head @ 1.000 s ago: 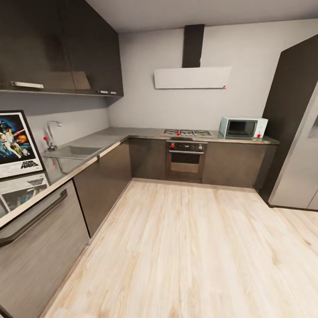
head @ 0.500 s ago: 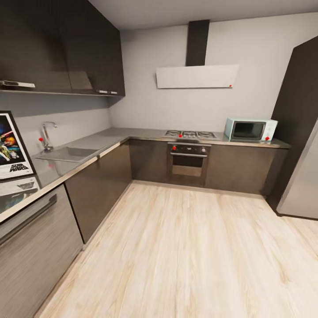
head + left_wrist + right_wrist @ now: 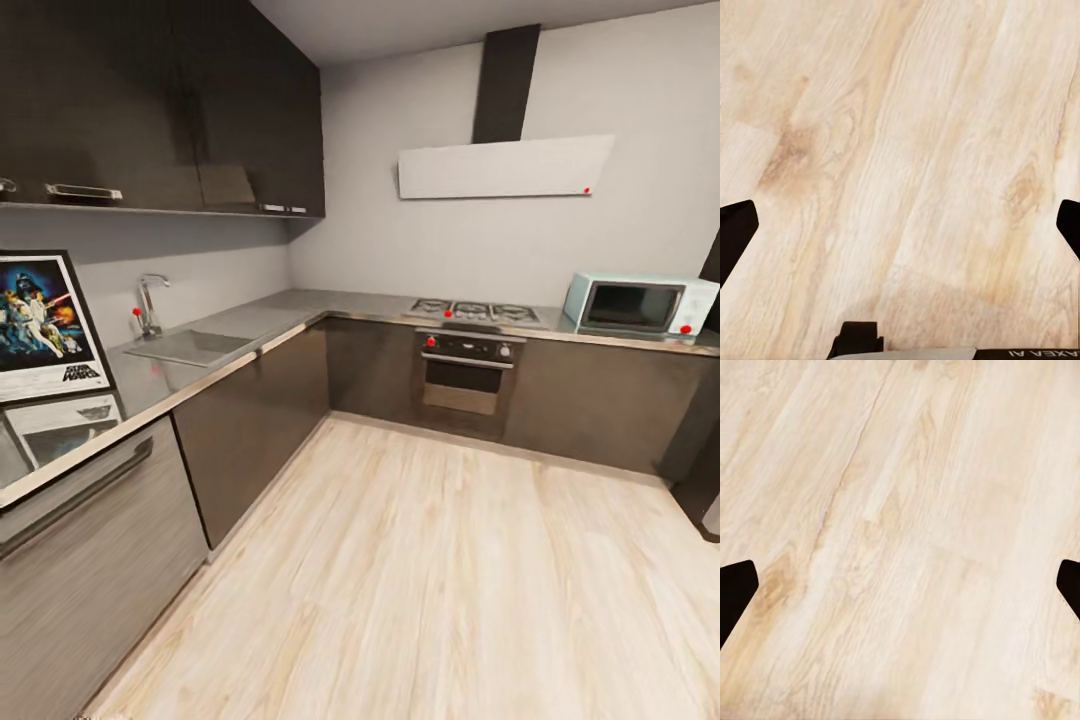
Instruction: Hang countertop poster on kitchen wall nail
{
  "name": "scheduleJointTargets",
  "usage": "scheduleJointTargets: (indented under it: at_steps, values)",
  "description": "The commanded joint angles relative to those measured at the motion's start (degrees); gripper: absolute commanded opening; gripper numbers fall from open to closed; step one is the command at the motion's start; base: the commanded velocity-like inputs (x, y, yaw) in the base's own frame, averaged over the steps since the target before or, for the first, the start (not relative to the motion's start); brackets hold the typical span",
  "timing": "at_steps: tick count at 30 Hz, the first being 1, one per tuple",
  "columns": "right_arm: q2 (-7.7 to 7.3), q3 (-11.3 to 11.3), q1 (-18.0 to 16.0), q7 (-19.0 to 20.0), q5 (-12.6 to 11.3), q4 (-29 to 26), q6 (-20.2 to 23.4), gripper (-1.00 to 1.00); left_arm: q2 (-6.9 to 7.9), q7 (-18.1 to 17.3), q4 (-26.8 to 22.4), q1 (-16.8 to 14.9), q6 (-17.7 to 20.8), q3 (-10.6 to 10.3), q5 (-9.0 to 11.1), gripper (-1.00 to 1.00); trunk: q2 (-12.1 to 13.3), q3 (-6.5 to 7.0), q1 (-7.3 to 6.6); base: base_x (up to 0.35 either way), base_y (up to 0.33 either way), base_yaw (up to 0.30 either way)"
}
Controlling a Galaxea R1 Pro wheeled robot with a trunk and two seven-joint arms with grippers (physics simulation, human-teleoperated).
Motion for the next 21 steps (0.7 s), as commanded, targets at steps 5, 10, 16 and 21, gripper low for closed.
scheduleJointTargets:
  at_steps: [5,10,16,21]
  values:
    - [0.01,0.09,-0.03,-0.02,0.05,0.05,-0.17,1.0,-0.04,0.0,-0.08,0.02,-0.1,0.11,-0.01,1.0,-0.02,-0.05,0.02,0.134,-0.2,0.29]
    - [0.65,0.09,-0.03,-0.06,0.05,0.05,-0.17,1.0,-0.02,0.0,-0.08,0.02,-0.06,0.14,-0.01,1.0,-0.02,-0.05,0.02,0.035,-0.088,0.291]
    - [1.01,0.07,-0.03,-0.08,0.03,0.05,-0.17,1.0,-0.03,0.0,-0.08,0.02,-0.06,0.14,-0.01,1.0,-0.02,-0.05,0.02,0.004,-0.009,0.291]
    - [1.07,0.08,-0.03,-0.14,0.05,0.05,-0.17,1.0,-0.03,0.0,-0.08,0.02,-0.09,0.13,-0.01,1.0,-0.02,-0.05,0.02,0.001,-0.002,0.291]
